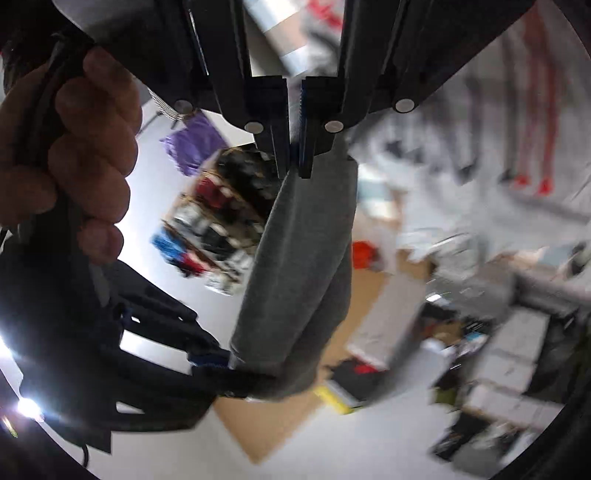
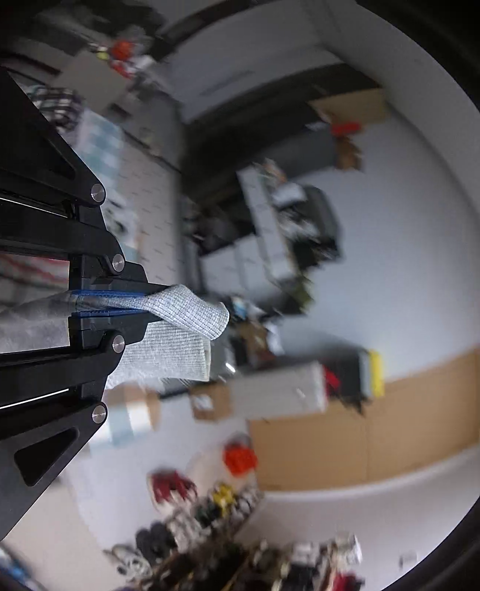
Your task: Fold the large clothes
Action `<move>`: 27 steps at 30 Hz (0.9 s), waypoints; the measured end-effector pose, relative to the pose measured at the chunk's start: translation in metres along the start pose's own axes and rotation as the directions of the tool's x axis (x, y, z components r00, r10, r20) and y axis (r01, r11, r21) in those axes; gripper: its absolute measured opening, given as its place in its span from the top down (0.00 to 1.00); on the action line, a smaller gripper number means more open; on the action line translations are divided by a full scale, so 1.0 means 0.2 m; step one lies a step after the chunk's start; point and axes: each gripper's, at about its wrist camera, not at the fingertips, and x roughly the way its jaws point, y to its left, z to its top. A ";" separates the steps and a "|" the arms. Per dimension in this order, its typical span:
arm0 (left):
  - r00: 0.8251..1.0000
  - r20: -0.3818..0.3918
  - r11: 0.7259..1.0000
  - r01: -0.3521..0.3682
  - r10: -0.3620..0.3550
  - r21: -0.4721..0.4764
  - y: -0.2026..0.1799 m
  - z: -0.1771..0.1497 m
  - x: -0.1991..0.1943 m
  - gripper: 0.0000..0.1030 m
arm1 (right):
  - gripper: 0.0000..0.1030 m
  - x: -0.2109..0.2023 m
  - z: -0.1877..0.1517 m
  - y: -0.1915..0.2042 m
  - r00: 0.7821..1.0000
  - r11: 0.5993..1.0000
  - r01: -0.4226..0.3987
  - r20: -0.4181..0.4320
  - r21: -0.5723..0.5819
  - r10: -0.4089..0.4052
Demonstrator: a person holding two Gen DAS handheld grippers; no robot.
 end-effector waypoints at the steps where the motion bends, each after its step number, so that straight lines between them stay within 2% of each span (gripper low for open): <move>1: 1.000 -0.005 0.999 -0.031 0.031 -0.043 0.11 -0.02 -0.03 1.00 | 0.95 0.11 -0.05 0.07 0.999 1.000 -0.001 -0.042 -0.010 0.000; 4: 0.995 -0.055 0.981 -0.096 0.088 -0.166 0.39 -0.09 -0.05 1.00 | 0.95 0.41 -0.20 0.25 0.986 1.000 -0.003 -0.165 -0.030 -0.002; 5: 0.994 -0.068 0.974 -0.100 0.088 -0.202 0.45 -0.10 -0.05 1.00 | 0.95 0.50 -0.26 0.29 0.979 0.999 0.003 -0.203 -0.043 -0.012; 8: 0.986 -0.113 0.947 -0.153 0.126 -0.281 0.66 -0.15 -0.11 1.00 | 0.95 0.72 -0.45 0.36 0.940 0.998 -0.013 -0.340 -0.066 -0.010; 10: 0.982 -0.143 0.935 -0.166 0.126 -0.313 0.73 -0.19 -0.14 1.00 | 0.95 0.87 -0.61 0.39 0.896 0.997 -0.029 -0.443 -0.067 -0.003; 11: 0.981 -0.158 0.934 -0.156 0.109 -0.322 0.76 -0.20 -0.15 0.98 | 0.95 0.96 -0.70 0.39 0.865 0.997 -0.032 -0.502 -0.064 -0.005; 12: 0.979 -0.172 0.931 -0.163 0.111 -0.327 0.78 -0.22 -0.17 0.97 | 0.95 0.99 -0.76 0.41 0.846 0.997 -0.043 -0.534 -0.060 0.004; 13: 0.974 -0.185 0.925 -0.187 0.131 -0.330 0.80 -0.24 -0.21 0.97 | 0.95 1.05 -0.83 0.43 0.815 0.996 -0.073 -0.578 -0.053 0.029; 14: 0.975 -0.181 0.922 -0.188 0.133 -0.338 0.82 -0.26 -0.25 0.96 | 0.94 1.07 -0.89 0.46 0.789 0.994 -0.097 -0.612 -0.049 0.047; 15: 0.975 -0.178 0.919 -0.189 0.133 -0.345 0.84 -0.28 -0.29 0.95 | 0.94 1.11 -0.95 0.48 0.754 0.992 -0.122 -0.654 -0.043 0.064; 16: 0.973 -0.180 0.916 -0.198 0.142 -0.350 0.84 -0.28 -0.32 0.89 | 0.93 1.13 -1.01 0.50 0.722 0.990 -0.137 -0.689 -0.045 0.068; 17: 0.971 -0.185 0.907 -0.211 0.151 -0.364 0.86 -0.30 -0.36 0.74 | 0.92 1.14 -1.06 0.52 0.697 0.985 -0.160 -0.714 -0.070 0.063; 18: 0.972 -0.179 0.903 -0.209 0.151 -0.376 0.88 -0.30 -0.41 0.65 | 0.88 1.14 -1.09 0.57 0.687 0.976 -0.198 -0.723 -0.093 0.070; 19: 0.971 -0.168 0.895 -0.223 0.169 -0.386 0.89 -0.31 -0.45 0.53 | 0.69 1.13 -1.11 0.62 0.684 0.968 -0.222 -0.726 -0.118 0.069; 20: 0.968 -0.165 0.886 -0.242 0.191 -0.395 0.90 -0.31 -0.48 0.49 | 0.49 1.11 -1.13 0.65 0.685 0.958 -0.243 -0.726 -0.152 0.059; 21: 0.967 -0.168 0.882 -0.245 0.192 -0.403 0.92 -0.32 -0.50 0.49 | 0.01 1.07 -1.15 0.70 0.713 0.941 -0.262 -0.700 -0.216 0.038; 22: 0.967 -0.176 0.880 -0.244 0.186 -0.408 0.92 -0.33 -0.52 0.49 | 0.00 1.04 -1.15 0.74 0.738 0.926 -0.268 -0.674 -0.265 0.021; 23: 0.961 -0.190 0.877 -0.263 0.201 -0.401 0.91 -0.33 -0.52 0.49 | 0.00 1.01 -1.16 0.77 0.749 0.908 -0.284 -0.663 -0.309 0.009; 24: 0.959 -0.185 0.877 -0.273 0.215 -0.395 0.90 -0.33 -0.53 0.49 | 0.00 0.98 -1.17 0.79 0.744 0.904 -0.298 -0.667 -0.305 0.021; 25: 0.959 -0.172 0.882 -0.275 0.224 -0.383 0.90 -0.33 -0.54 0.49 | 0.00 0.97 -1.16 0.79 0.750 0.907 -0.301 -0.661 -0.293 0.036; 27: 0.956 -0.160 0.894 -0.287 0.246 -0.344 0.88 -0.32 -0.58 0.49 | 0.00 0.88 -1.10 0.79 0.785 0.909 -0.316 -0.613 -0.271 0.090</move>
